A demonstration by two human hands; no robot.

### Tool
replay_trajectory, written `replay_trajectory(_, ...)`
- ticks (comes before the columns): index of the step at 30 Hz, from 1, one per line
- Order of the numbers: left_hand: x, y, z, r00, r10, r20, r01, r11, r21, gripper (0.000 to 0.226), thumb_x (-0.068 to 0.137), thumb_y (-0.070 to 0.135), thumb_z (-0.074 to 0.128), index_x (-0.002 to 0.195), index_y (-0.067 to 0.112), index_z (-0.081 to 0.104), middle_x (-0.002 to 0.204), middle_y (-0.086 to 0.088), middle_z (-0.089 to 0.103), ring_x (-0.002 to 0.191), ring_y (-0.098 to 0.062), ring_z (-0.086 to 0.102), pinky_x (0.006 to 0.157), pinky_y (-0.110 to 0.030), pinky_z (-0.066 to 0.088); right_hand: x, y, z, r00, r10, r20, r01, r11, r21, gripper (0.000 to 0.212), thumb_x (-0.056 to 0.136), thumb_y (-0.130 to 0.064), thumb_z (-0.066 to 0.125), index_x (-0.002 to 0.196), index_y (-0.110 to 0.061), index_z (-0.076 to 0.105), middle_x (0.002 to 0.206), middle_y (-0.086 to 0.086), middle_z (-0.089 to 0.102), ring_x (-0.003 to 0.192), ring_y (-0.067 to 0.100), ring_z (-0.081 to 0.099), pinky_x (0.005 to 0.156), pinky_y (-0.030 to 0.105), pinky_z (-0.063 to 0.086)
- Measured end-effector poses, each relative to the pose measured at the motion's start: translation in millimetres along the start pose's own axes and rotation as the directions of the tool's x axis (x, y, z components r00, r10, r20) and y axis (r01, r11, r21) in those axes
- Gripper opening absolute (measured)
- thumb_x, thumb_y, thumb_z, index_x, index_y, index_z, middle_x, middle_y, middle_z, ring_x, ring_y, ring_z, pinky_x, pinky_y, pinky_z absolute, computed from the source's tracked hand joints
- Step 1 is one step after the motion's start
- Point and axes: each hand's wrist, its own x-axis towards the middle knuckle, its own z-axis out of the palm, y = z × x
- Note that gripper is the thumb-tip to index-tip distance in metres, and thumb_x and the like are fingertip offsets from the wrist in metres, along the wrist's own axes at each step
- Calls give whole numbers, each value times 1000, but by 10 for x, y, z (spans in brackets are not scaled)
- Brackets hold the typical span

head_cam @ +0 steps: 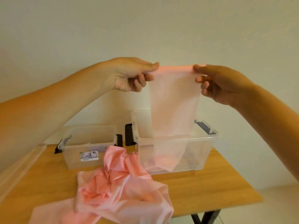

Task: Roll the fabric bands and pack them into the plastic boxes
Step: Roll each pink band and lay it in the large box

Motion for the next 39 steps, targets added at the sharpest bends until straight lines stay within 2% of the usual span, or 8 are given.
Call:
replay_trajectory(4,-493,-561,277,999,24,36,-29,990,137,19,102,37,56,106,20,64,60,-2,64,40,-4,39,35,-15,32,-678,565,-24,999,-43,22,44,999,-20,18,102,-27,60,109,-13,69,70,3,68,44,9,49,44,20,48)
replay_trajectory(10,-1095,-1534,633,992,99,80,-107,989,103,18,104,33,49,101,19,60,76,-16,74,36,-11,46,34,-17,34,-1487,1440,-5,997,-70,-10,69,996,-64,30,102,-28,57,120,-7,68,91,13,75,45,18,55,48,26,52)
replay_trajectory(18,-1438,-2576,996,995,96,-20,-95,995,33,17,104,22,51,116,22,64,102,-4,76,52,-17,57,40,-23,44,-2065,2361,176,993,-48,-104,55,996,69,22,103,-25,55,113,-10,67,104,6,74,64,21,67,53,26,52)
replay_trajectory(23,-1511,-2925,1103,984,165,-71,-167,986,-20,18,99,13,60,111,16,72,76,6,70,56,-17,61,42,-24,48,-2232,2655,209,988,-30,-151,46,993,106,17,104,-14,53,108,-16,70,99,3,73,70,20,69,52,25,51)
replay_trajectory(29,-1458,-3076,1195,969,216,-118,-217,976,3,15,97,11,63,106,16,74,78,-1,68,51,-20,59,41,-27,48,-2292,2798,148,979,17,-204,1,996,87,15,100,-13,59,104,-15,73,90,6,72,73,22,71,54,28,53)
replay_trajectory(33,-1389,-3128,1263,949,271,-159,-270,962,30,12,98,13,61,102,12,73,55,-5,58,45,-20,54,42,-26,46,-2289,2875,87,975,21,-219,1,995,100,16,101,-7,57,111,-8,69,89,9,73,68,23,70,52,28,54)
replay_trajectory(37,-1345,-3150,1311,932,332,-146,-328,943,47,13,98,15,59,101,13,71,66,-18,65,43,-16,53,44,-23,45,-2257,2919,38,972,8,-234,19,993,114,13,100,-10,58,105,-8,69,79,13,70,63,25,66,52,28,53)
replay_trajectory(39,-1352,-3167,1325,930,349,-118,-351,936,11,12,93,17,64,103,14,71,70,-10,68,44,-15,55,44,-22,45,-2237,2922,39,969,7,-247,27,990,136,17,94,-19,62,103,-7,70,75,13,69,61,24,65,52,28,52)
